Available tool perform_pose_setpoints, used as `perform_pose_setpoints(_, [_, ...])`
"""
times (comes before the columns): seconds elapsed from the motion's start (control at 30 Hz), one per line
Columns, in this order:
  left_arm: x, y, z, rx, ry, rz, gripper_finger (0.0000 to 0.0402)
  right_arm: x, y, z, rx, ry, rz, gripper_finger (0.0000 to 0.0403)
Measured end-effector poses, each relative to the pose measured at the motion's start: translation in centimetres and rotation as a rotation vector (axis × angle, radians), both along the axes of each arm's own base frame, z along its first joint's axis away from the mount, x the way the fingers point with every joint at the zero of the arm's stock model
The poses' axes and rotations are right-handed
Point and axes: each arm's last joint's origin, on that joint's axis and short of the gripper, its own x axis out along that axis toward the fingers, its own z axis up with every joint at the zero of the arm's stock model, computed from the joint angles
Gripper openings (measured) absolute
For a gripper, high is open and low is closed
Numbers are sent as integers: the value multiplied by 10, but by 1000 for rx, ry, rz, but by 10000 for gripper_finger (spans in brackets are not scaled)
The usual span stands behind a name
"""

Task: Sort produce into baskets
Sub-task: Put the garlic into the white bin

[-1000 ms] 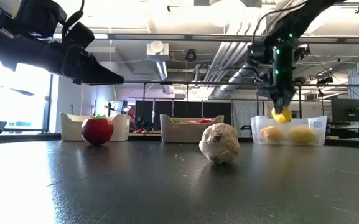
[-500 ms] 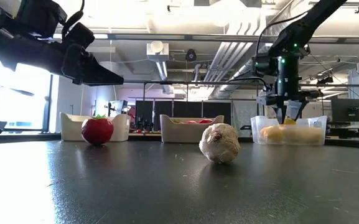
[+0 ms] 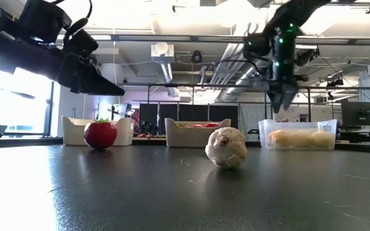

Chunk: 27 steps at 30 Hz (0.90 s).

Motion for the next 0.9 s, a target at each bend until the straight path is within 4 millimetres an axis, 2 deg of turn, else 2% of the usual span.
perform_pose_setpoints(0.17, [1,0,-1,-15,44,6,117,37,43,-7,-48,-66,195,121])
perform_pose_setpoints(0.33, [10,3,11,-34,213,72,112,71,83,-15,-133,-249,368,33])
perform_pose_setpoints(0.4, [13,3,17,-31,253,87,103,82,97,-18,-158,-340,446,9])
perform_pose_setpoints(0.53, [16,4,24,-30,245,87,81,93,122,-27,-101,-480,623,18])
perform_pose_setpoints(0.73, [16,3,22,-35,172,64,32,95,167,-34,146,-561,898,39])
perform_pose_setpoints(0.9, [12,3,16,-28,70,63,3,96,210,-33,192,-581,1043,85])
